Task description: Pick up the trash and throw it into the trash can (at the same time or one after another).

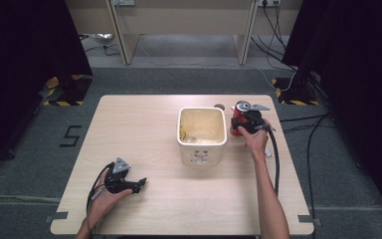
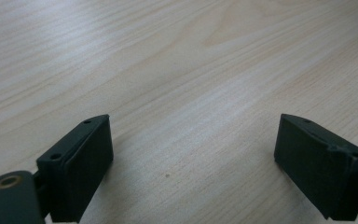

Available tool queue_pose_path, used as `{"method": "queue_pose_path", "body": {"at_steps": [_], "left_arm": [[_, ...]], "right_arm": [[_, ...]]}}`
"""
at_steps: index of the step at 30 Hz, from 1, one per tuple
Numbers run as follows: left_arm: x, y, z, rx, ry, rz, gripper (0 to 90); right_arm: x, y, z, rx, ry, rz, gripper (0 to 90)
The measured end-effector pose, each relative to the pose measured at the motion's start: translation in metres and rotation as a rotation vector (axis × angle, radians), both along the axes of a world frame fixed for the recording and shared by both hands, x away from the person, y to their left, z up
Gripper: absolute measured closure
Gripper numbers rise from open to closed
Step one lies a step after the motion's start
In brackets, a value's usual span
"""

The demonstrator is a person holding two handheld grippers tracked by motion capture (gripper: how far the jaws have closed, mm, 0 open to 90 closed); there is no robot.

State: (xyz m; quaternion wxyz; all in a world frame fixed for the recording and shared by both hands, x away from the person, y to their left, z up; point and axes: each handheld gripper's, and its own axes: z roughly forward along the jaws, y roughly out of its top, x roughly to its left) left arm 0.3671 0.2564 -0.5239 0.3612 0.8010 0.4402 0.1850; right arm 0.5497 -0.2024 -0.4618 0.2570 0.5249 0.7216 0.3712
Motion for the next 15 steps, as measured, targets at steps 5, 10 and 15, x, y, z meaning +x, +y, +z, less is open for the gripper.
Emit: {"method": "queue_pose_path", "body": {"at_steps": [5,10,15], "left_arm": [[0.0,0.0,0.0,0.001,0.0,0.0,10.7],[0.0,0.0,0.0,0.0,0.0,0.0,10.7],[0.0,0.0,0.0,0.0,0.0,0.0,10.7]], "right_arm": [[-0.004,-0.002,0.007,-0.002,-0.021,0.002,34.0],[-0.014,-0.003,0.023,-0.02,-0.033,0.019,34.1],[-0.021,-0.004,0.035,-0.022,-0.04,0.023,34.1]]}}
